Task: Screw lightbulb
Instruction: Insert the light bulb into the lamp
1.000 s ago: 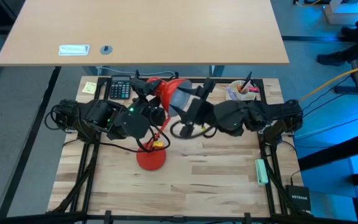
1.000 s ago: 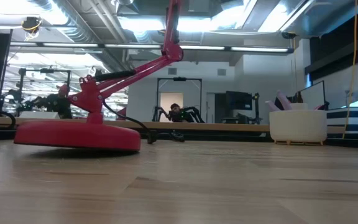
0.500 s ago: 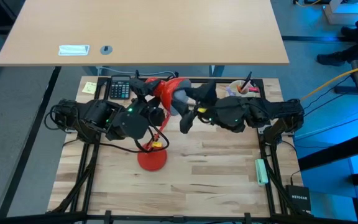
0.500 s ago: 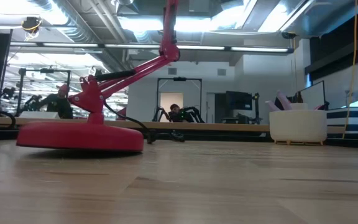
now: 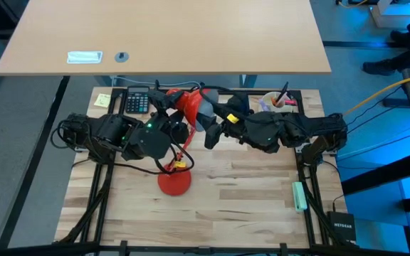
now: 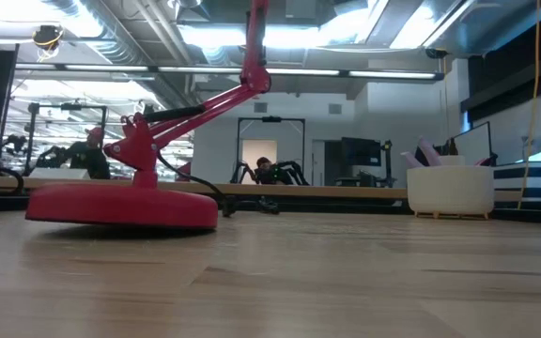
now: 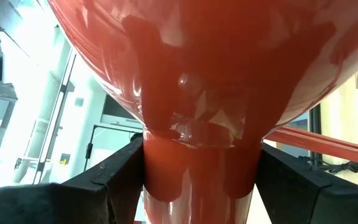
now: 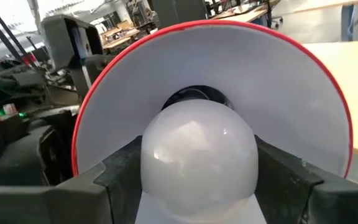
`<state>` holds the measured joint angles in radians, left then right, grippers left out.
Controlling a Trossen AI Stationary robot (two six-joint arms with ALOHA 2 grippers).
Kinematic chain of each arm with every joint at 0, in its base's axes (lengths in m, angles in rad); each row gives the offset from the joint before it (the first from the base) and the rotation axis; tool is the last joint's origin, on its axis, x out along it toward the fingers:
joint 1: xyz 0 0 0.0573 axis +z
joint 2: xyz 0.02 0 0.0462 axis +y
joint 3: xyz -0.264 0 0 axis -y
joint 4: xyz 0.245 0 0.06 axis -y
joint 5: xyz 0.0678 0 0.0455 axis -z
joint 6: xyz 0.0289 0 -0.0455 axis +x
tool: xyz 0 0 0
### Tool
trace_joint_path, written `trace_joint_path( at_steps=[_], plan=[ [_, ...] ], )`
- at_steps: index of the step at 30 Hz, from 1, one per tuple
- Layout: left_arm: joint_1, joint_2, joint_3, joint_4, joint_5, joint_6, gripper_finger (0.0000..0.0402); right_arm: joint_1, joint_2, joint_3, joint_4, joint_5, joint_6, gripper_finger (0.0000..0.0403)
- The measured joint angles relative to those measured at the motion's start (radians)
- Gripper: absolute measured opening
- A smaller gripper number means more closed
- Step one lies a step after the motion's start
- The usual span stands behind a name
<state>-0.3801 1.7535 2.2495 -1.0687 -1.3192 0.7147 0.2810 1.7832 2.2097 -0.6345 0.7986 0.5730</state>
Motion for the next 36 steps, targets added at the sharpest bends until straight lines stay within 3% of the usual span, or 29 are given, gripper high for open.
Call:
trace_joint_path(
  at_steps=[6,13,24,32,36],
  plan=[
    [0.0,0.001,-0.001,0.0,-0.001,0.0,0.0251,0.001,-0.003,-0.001,0.007,0.018,-0.08,0.0298],
    [-0.001,0.004,-0.001,0.019,0.02,0.003,0.0251,0.005,-0.021,-0.005,0.002,-0.068,-0.199,0.0338],
    [0.0,0.003,-0.001,0.007,0.004,-0.008,0.0251,0.013,-0.098,-0.002,-0.028,-0.066,-0.239,0.0335],
    [0.001,0.002,-0.001,0.004,0.003,-0.009,0.0251,0.1,-0.152,-0.001,-0.176,-0.046,-0.271,0.0335],
    [0.002,0.002,-0.001,0.003,0.002,-0.009,0.0251,0.175,-0.175,0.001,-0.278,-0.003,-0.44,0.0335]
  ],
)
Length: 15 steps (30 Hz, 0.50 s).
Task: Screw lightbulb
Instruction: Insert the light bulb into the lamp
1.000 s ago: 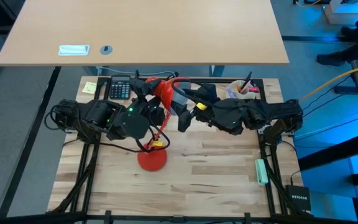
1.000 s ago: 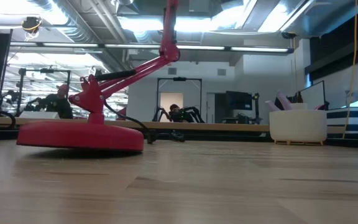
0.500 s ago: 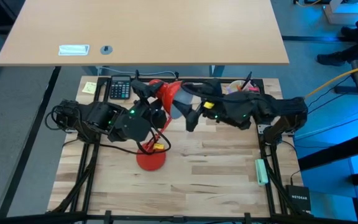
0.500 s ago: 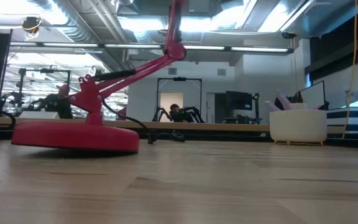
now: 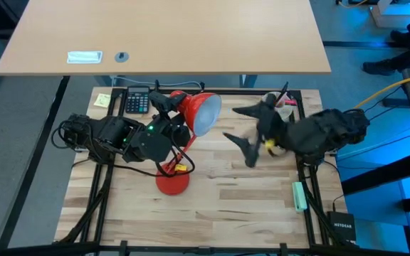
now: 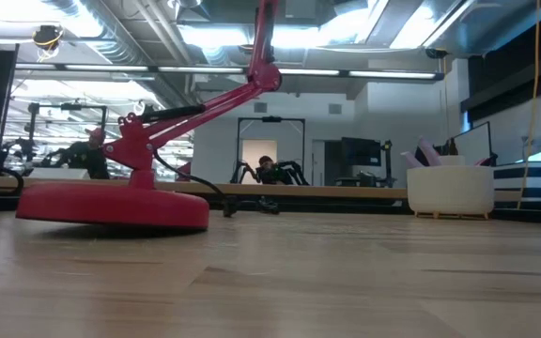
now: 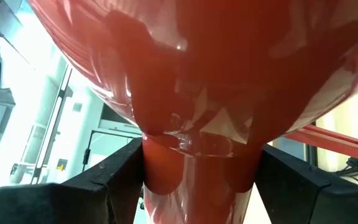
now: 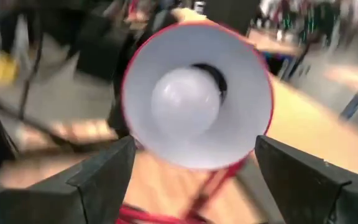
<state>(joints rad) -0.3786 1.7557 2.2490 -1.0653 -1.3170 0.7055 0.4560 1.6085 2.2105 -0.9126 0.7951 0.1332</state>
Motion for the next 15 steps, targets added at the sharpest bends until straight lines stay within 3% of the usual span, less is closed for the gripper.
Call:
trace_joint_path(
  at_steps=[4,10,15],
  plan=[
    [0.0,-0.001,0.0,0.001,0.0,0.004,0.0251,0.05,0.012,-0.004,-0.055,0.07,-0.329,0.0335],
    [0.001,-0.002,0.0,0.0,0.0,0.003,0.0251,0.022,0.045,-0.016,0.054,0.104,-0.596,0.0335],
    [0.001,-0.002,0.0,0.0,0.0,0.004,0.0251,0.02,0.081,-0.017,0.111,0.087,-1.098,0.0335]
  ],
)
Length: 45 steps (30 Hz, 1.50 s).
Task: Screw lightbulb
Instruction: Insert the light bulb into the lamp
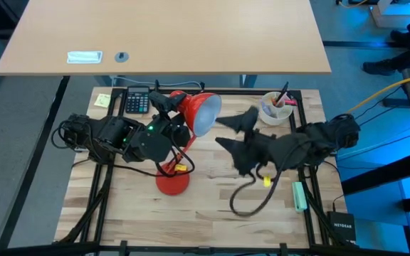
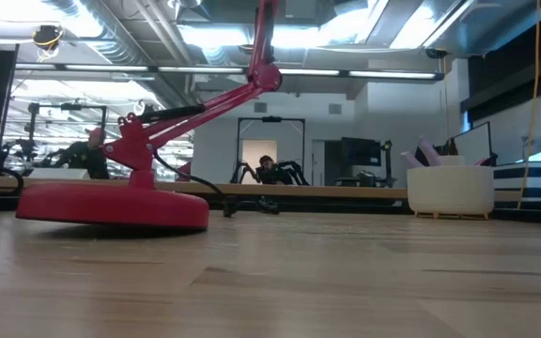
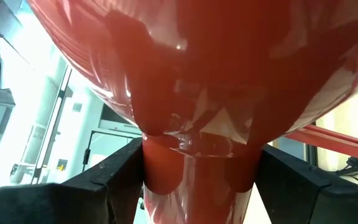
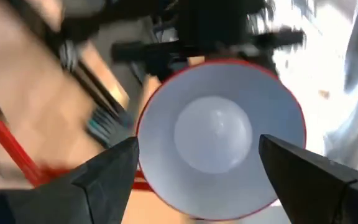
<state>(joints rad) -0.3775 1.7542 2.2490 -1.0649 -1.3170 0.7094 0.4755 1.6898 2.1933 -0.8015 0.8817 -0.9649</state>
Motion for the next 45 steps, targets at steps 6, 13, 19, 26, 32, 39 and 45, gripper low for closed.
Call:
trace_joint_path(
  at_steps=[6,13,19,26,32,39,45],
  plan=[
    [0.0,0.0,0.0,0.0,0.002,-0.002,0.0251,-0.015,0.041,0.0,0.007,0.105,-0.459,0.0335],
    [0.0,0.0,0.0,0.001,0.004,-0.004,0.0251,-0.062,0.049,0.0,0.133,0.101,-0.59,0.0335],
    [0.0,0.0,0.0,0.002,0.005,-0.003,0.0251,-0.08,0.049,0.0,0.154,0.037,-0.652,0.0335],
    [0.001,0.0,0.0,0.002,0.005,-0.003,0.0251,-0.105,0.064,0.0,0.141,0.016,-0.667,0.0335],
    [0.001,0.0,0.0,0.002,0.006,-0.003,0.0251,-0.126,0.066,0.0,0.148,0.012,-0.671,0.0335],
    [0.0,0.0,0.0,0.003,0.011,0.0,0.0251,-0.123,0.068,0.0,0.15,-0.016,-0.688,0.0335],
    [0.001,0.0,0.001,0.002,0.021,-0.001,0.0251,-0.13,0.081,0.0,0.154,-0.019,-0.69,0.033]
  ],
)
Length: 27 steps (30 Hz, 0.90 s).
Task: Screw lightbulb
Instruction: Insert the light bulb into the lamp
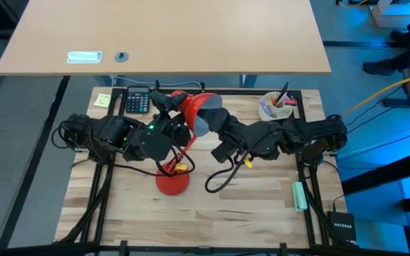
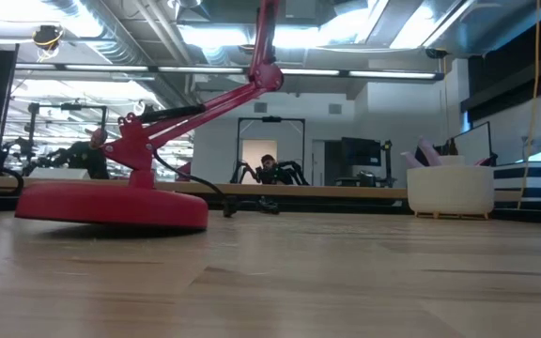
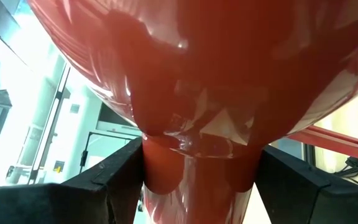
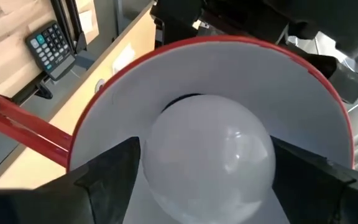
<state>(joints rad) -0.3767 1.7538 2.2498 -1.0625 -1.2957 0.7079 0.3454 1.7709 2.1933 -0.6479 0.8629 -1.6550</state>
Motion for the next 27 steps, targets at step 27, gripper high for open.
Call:
trace_joint_path(
  at_steps=[27],
  plan=[
    [0.0,-0.002,0.0,-0.002,-0.002,-0.001,0.0251,-0.027,0.009,-0.001,0.068,-0.015,0.729,0.0256]
  ],
)
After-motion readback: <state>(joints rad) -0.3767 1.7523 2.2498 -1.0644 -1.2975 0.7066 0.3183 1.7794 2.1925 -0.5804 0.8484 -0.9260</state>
